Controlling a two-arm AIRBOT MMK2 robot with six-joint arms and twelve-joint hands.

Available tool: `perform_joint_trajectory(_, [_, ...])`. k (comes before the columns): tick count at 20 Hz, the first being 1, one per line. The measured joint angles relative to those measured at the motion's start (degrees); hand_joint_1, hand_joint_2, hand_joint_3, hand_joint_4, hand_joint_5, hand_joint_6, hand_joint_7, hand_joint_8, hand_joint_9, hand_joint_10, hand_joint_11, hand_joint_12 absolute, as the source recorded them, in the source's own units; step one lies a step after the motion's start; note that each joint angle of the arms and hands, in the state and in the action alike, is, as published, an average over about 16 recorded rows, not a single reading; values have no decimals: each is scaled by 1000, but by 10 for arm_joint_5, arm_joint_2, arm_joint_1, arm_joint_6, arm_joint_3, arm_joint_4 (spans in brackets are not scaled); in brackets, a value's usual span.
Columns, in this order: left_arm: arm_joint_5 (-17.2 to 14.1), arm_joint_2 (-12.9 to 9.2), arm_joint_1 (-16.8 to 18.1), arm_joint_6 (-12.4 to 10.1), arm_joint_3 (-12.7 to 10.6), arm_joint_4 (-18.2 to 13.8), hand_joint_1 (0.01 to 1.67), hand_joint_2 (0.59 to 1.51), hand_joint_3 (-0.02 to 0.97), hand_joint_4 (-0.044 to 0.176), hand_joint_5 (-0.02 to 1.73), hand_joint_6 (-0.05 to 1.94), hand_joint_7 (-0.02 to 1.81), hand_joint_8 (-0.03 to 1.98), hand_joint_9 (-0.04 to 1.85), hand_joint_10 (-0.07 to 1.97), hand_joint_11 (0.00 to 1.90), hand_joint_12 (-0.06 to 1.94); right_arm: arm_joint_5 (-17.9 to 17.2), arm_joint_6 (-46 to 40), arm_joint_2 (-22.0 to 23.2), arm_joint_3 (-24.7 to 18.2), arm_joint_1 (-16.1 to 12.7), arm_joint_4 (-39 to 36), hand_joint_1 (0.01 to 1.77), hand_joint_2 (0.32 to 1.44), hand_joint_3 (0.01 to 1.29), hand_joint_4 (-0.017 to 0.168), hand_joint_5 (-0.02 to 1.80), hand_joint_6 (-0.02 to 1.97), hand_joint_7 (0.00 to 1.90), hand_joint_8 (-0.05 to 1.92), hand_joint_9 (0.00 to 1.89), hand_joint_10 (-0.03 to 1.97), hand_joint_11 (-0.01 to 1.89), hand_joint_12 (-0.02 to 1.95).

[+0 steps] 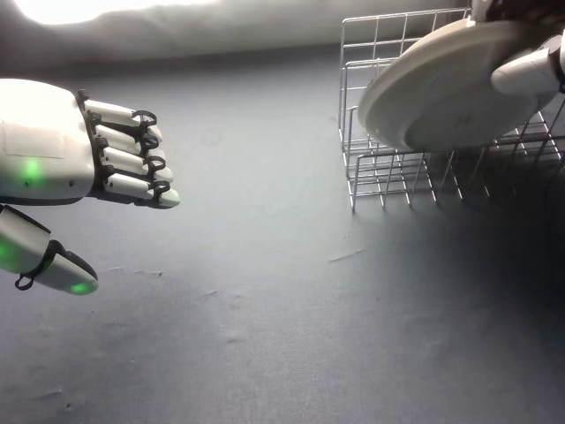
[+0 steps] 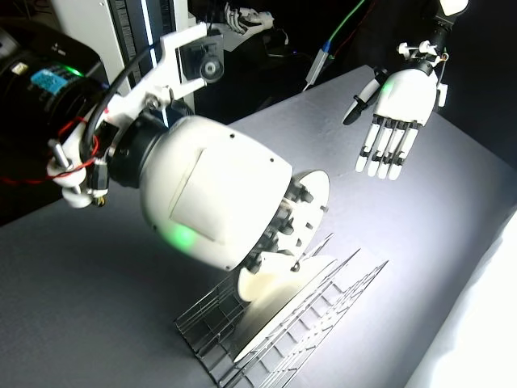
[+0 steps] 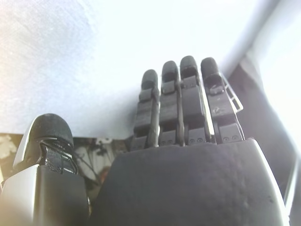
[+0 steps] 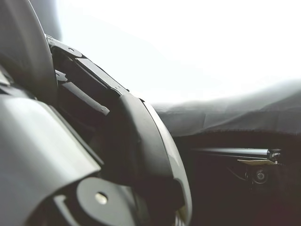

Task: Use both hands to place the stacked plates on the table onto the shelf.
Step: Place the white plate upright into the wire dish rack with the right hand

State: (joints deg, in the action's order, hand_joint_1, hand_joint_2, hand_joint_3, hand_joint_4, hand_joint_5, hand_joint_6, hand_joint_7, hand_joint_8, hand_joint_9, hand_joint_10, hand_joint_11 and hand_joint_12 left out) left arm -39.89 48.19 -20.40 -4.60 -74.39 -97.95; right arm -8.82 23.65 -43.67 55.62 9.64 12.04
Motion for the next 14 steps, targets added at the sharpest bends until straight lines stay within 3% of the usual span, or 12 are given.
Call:
perform_joint_trajectory(7, [0,0,0,-1,0,0,13,1153,16,8,243,6,295,0,283,9,14,508,-26,2,1,12,37,-11,1300,1064,14,-6,895,976,1008,943,933,997,636,1443])
perform_joint_trajectory(14, [0,2,0,-2,-1,0,13,1153,16,8,237,6,294,0,281,9,14,505,-47,2,-1,29,64,-19,1290,1071,14,-8,883,989,1010,922,930,1085,656,1420])
